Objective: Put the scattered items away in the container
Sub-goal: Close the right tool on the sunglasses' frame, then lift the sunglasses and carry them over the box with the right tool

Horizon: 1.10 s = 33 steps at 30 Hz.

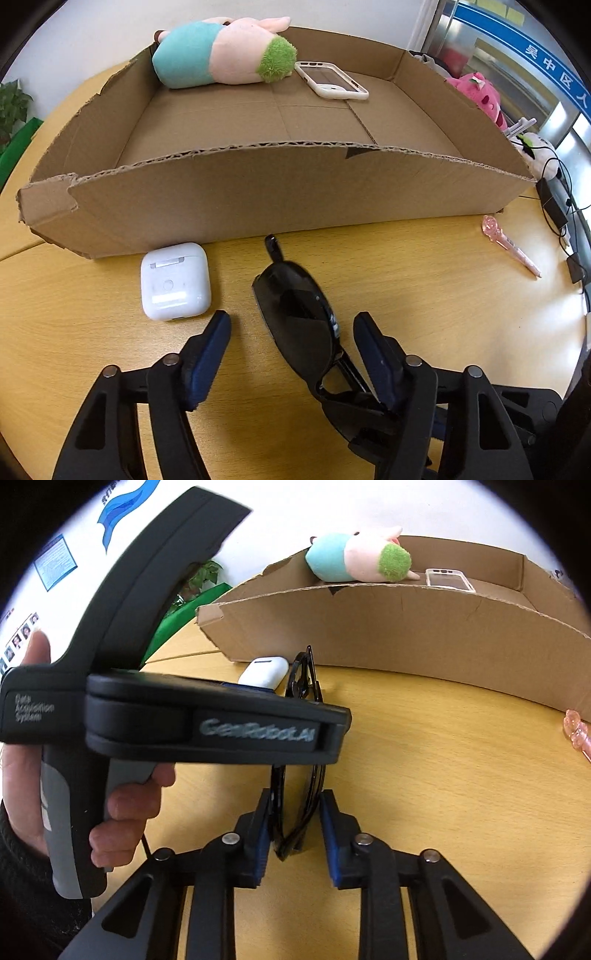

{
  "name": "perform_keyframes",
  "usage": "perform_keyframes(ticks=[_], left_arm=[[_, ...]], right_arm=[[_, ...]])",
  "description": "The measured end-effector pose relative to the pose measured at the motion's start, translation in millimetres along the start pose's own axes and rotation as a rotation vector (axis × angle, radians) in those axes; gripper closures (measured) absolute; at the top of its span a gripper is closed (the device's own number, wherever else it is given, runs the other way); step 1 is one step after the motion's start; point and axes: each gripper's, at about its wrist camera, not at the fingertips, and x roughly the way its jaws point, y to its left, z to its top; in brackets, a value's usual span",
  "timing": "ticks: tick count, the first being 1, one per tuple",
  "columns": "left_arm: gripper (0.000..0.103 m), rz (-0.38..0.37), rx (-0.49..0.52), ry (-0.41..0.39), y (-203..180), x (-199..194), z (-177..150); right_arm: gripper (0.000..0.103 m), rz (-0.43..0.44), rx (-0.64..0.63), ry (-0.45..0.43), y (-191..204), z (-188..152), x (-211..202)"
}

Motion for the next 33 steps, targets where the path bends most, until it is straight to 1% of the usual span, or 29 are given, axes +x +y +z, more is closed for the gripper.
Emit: perform_keyframes(ticks=[2, 5, 9, 14, 17, 22, 27, 33], left_arm=[[0.057, -0.027, -0.022, 0.0, 2, -2, 0], [0.063, -0.054, -0.057, -0.005, 8, -3, -2], [0.068, -0.122, -0.082, -0.028, 13, -9, -4], [0.068, -0.144, -0.076, -0.069, 8, -20, 2], [0.068, -0.159, -0.074, -0.095, 6, -29, 7], [0.068, -0.169, -0.059, -0.139, -1, -47, 16], [0.068, -0.181, -0.049, -0.186, -5, -72, 28], [0.068, -0.179, -0.031, -0.254, -7, -104, 53]], right_arm=[[0.082, -0.005, -0.02, -0.002, 5, -2, -1], [0.082, -0.018, -0.039, -0.009, 9, -4, -5], [0.082, -0.034, -0.054, -0.043, 11, -7, -16], [0.083, -0.062, -0.078, -0.087, 14, -4, -27], [0.083, -0.071, -0.086, -0.116, 5, 12, -25], [0.083, -0.079, -0.091, -0.167, 3, 21, -40], [0.083, -0.092, -0.108, -0.217, 9, 29, -60], [0.083, -0.105, -0.134, -0.278, 17, 53, -82]])
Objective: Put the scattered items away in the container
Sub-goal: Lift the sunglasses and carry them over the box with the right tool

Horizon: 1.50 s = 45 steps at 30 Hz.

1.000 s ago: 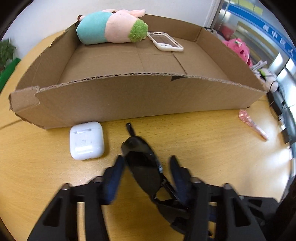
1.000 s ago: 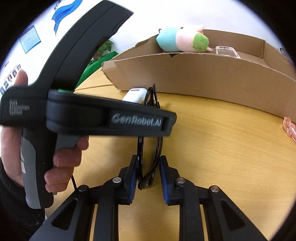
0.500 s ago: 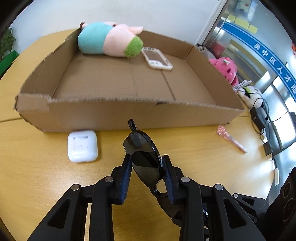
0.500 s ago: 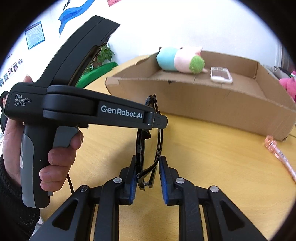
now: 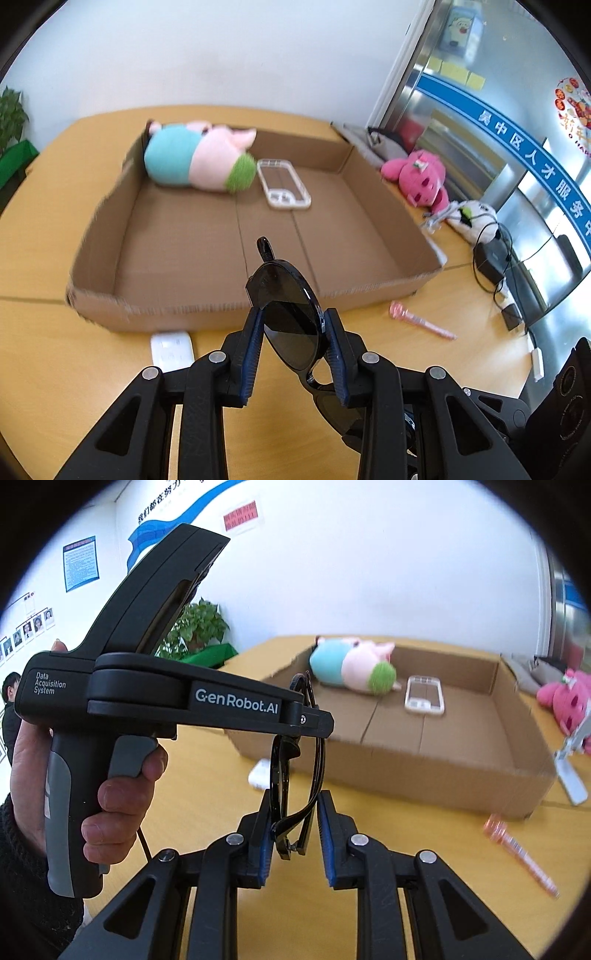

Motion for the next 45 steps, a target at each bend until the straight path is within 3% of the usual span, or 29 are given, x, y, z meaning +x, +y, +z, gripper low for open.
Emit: perform_keyframes(ticks=[11, 21, 31, 40, 45], left_arm=[[0.068, 0.018, 0.043, -0.061, 23, -8, 90], [0.068, 0.086, 0.025, 0.041, 77, 48, 146], [0.069, 0.147, -0.078, 0.232, 131, 130, 136], [0.073, 0.271, -0.017, 0.371, 140, 180, 122], [0.072, 0.309, 0.017, 0.388, 136, 185, 121]], right_arm=[[0.082, 0.005, -0.044, -0.062, -9, 82, 23], [0.082, 0.085, 0.053, 0.013, -27, 126, 102], [0.083, 0.163, 0.202, 0.208, -47, 111, 192], [0.083, 0.146, 0.276, 0.316, -42, 94, 233], [0.082, 0.146, 0.295, 0.333, -43, 90, 237]])
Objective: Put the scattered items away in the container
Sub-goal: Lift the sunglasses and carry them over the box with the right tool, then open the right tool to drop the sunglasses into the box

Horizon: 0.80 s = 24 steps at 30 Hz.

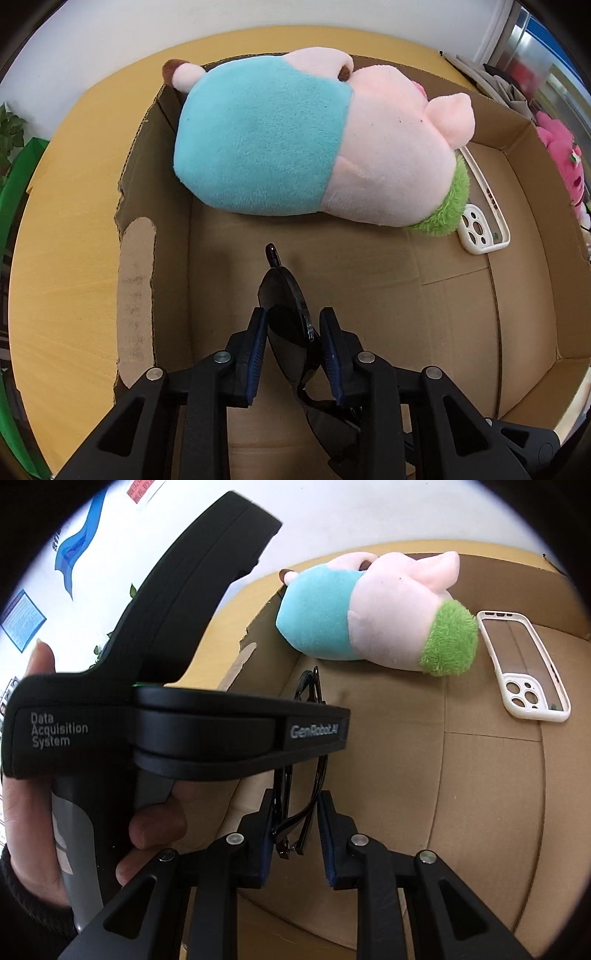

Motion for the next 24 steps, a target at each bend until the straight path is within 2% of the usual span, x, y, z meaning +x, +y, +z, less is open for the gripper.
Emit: perform_keyframes(ticks=[6, 10, 13, 15, 17, 22, 24], left_arm=[[0.069, -0.002, -0.002, 0.013, -1, 5, -6], [0.064, 0.01, -0.025, -0.014, 2, -1, -12], [0.055, -0.018, -0.05, -0.071, 7, -20, -18], [0.04, -0.02, -0.054, -0.129, 8, -38, -26], [0.033, -0.013, -0.051, -0.193, 10, -57, -34], [0.031, -0.046, -0.101, -0.295, 27, -94, -41], [0.028, -0.039, -0.115, -0.327, 33, -109, -48]], right_arm=[[0.074, 0.025, 0.036, 0.043, -6, -4, 0], [0.07, -0.009, 0.014, 0.008, -6, -10, -18], [0.062, -0.034, -0.008, -0.038, -7, -14, -36], [0.056, -0.045, -0.017, -0.068, -8, -19, -49], [0.054, -0.052, -0.015, -0.081, -11, -24, -57], [0.054, -0.021, -0.046, -0.049, -4, -29, -56], [0.054, -0.004, -0.068, -0.039, -4, -8, -47]])
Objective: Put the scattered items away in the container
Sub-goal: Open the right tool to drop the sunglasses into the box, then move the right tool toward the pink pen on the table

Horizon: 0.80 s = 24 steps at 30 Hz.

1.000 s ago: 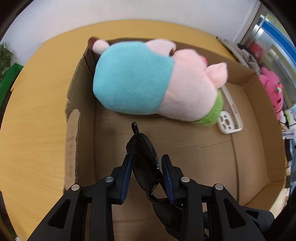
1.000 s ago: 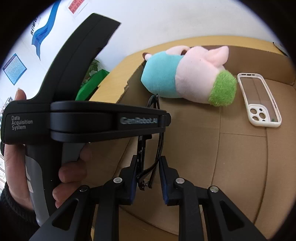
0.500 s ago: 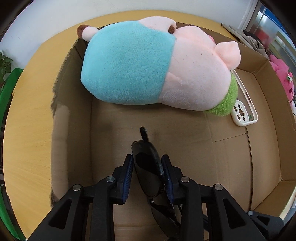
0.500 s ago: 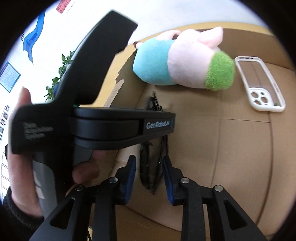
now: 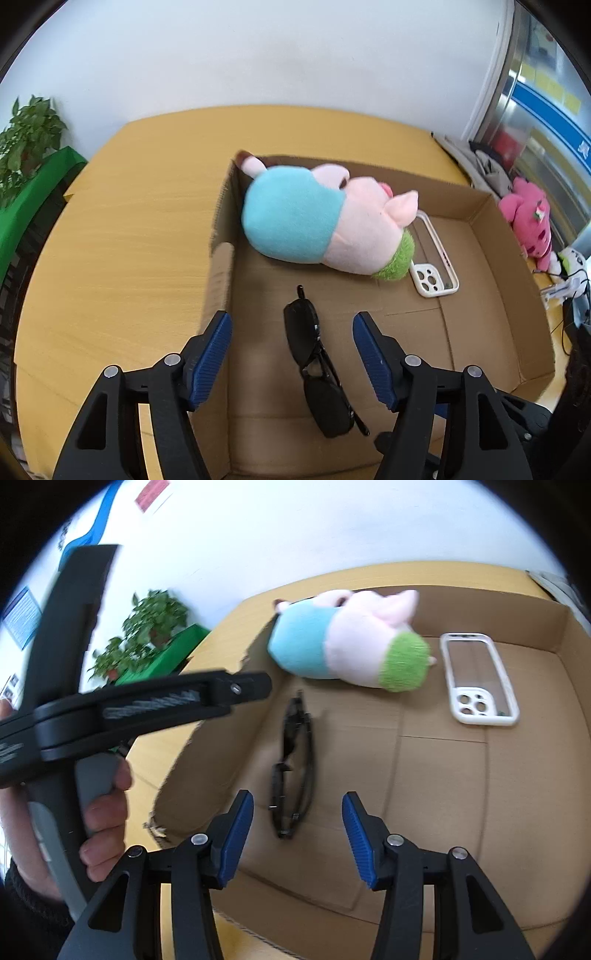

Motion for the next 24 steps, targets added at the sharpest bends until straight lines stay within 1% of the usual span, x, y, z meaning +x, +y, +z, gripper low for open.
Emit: perform_keyframes(ticks=[3, 6, 7, 9, 10, 13, 18, 21, 24], left_arm=[[0.027, 0.004, 0.003, -0.019, 12, -13, -7], [0.027, 0.02, 0.026, -0.035, 11, -25, -22], [0.027, 0.023, 0.034, -0.04, 7, -27, -26], [0.022, 0.018, 0.051, -0.053, 3, -30, -41], [0.021, 0.02, 0.054, -0.067, 2, -34, -51], [0.02, 0.03, 0.068, -0.123, -3, -45, -74], [0.013, 0.022, 0.082, -0.207, -28, -66, -105], [0.009, 0.015, 0.077, -0.223, -41, -72, -115], [0.008, -0.006, 0.062, -0.225, -51, -74, -122]], right_arm=[[0.054, 0.01, -0.015, 0.003, 11, 0, 1], [0.054, 0.011, -0.035, -0.005, 22, -8, -7], [0.054, -0.004, -0.044, -0.01, 22, -12, -10], [0.053, -0.033, -0.049, -0.021, 22, -20, -19], [0.051, -0.052, -0.048, -0.029, 19, -26, -24], [0.044, -0.114, -0.06, -0.056, 13, -40, -38], [0.041, -0.209, -0.094, -0.089, 9, -58, -61], [0.038, -0.253, -0.118, -0.111, 7, -65, -76], [0.035, -0.29, -0.148, -0.129, 7, -74, -89]])
